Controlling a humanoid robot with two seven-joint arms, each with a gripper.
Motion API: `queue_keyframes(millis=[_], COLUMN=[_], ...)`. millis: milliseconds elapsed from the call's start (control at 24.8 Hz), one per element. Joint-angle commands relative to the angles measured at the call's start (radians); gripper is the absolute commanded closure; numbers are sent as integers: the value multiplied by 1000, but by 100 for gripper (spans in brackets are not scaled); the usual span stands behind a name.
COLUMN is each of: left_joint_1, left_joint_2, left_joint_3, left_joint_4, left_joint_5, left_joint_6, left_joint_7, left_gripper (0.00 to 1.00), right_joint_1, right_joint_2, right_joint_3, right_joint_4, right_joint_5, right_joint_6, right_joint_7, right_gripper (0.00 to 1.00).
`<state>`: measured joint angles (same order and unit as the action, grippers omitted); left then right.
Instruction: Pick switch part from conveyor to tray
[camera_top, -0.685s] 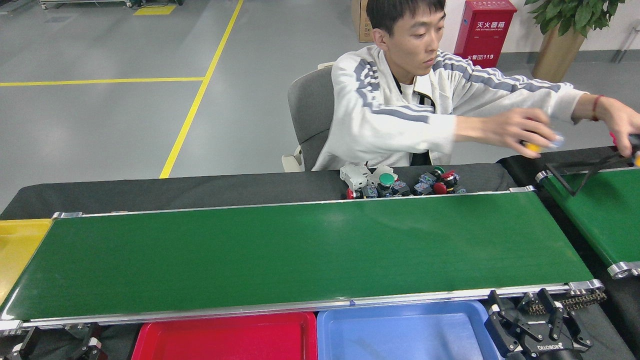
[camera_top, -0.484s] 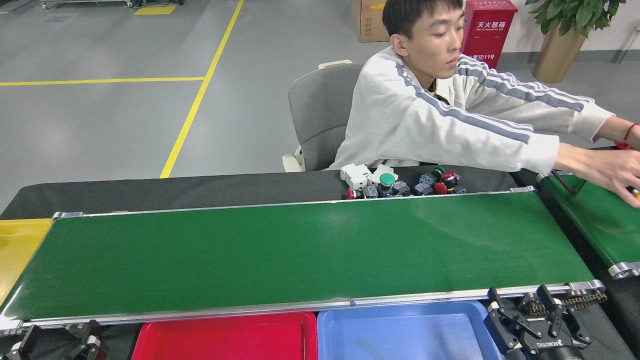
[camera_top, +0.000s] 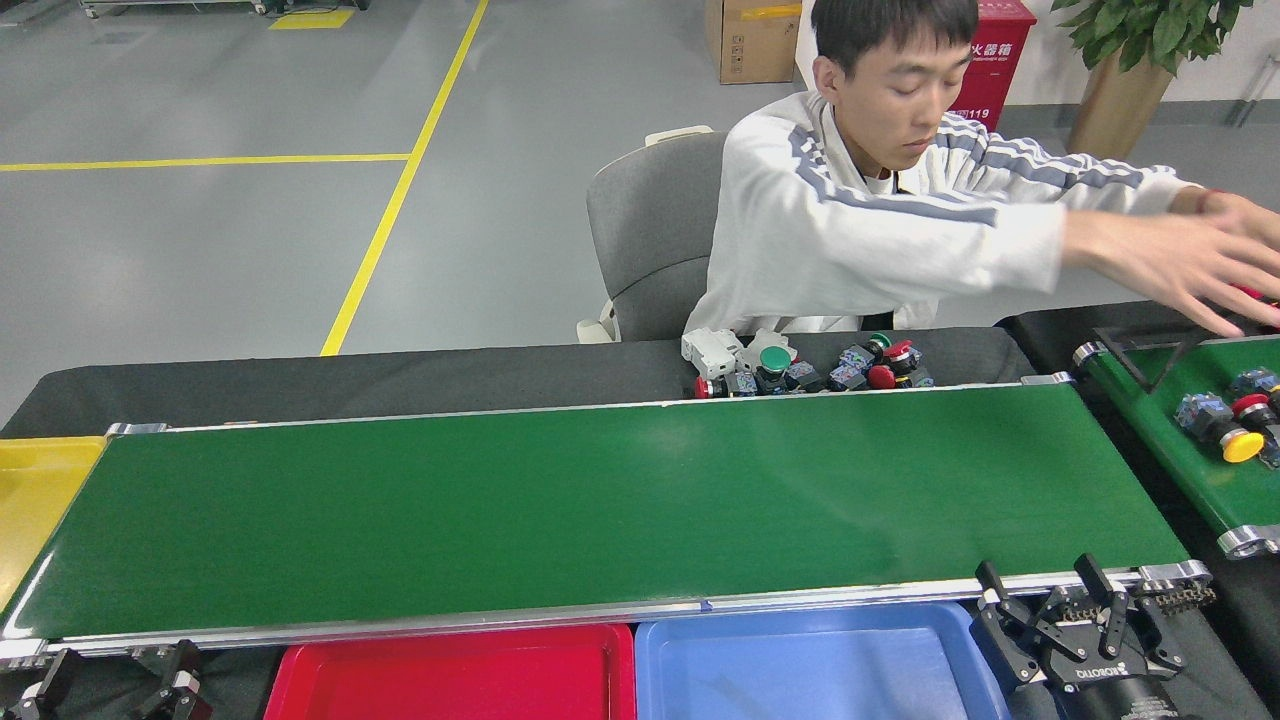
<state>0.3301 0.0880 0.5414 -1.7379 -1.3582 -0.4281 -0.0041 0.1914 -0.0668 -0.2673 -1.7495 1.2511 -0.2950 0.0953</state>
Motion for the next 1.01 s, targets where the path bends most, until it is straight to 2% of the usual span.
queue_keyframes(millis=[0, 201, 604, 766, 967], left_joint_1=[-3, -3, -5, -2, -2], left_joint_2=[12, 12, 13, 13, 13], left_joint_3=[6, -3, 0, 3, 3], left_joint_4=[-9, -9, -6, -6, -5], left_joint_5=[5, 5, 4, 4, 4], left_joint_6=[-3, -4, -4, -4, -4], left_joint_7=[9, 9, 9, 7, 9], left_gripper=[0, 0, 0, 0, 0], right_joint_1=[-10, -40, -41, -43, -43], right_joint_2=[-8, -11, -5, -24, -28], right_joint_3=[-1, 2, 22, 16, 16], right_joint_4=[-8, 10, 28, 31, 33], right_joint_5=[2, 2, 4, 2, 1], right_joint_6=[7, 0, 10, 11, 34], right_joint_7=[7, 41, 47, 54, 136], right_gripper=[0, 0, 0, 0, 0])
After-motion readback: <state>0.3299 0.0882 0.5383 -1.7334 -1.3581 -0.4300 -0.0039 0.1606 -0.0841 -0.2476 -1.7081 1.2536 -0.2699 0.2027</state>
